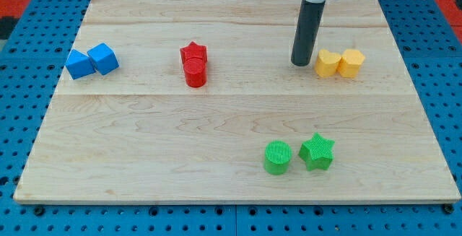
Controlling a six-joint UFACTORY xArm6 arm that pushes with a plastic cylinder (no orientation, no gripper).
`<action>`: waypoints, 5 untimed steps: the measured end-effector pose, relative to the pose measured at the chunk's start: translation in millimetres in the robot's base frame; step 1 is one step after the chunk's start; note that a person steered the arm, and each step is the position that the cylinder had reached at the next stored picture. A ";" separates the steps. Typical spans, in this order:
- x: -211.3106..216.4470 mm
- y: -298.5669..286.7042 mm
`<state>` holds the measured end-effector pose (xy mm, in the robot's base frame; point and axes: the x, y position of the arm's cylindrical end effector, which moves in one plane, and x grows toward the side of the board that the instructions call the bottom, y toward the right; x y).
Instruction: Slightly push the yellow blocks towards the center right side of the board
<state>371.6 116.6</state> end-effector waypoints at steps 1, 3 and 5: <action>36.1 35.1; 69.0 146.8; 32.8 202.6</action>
<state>404.4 319.2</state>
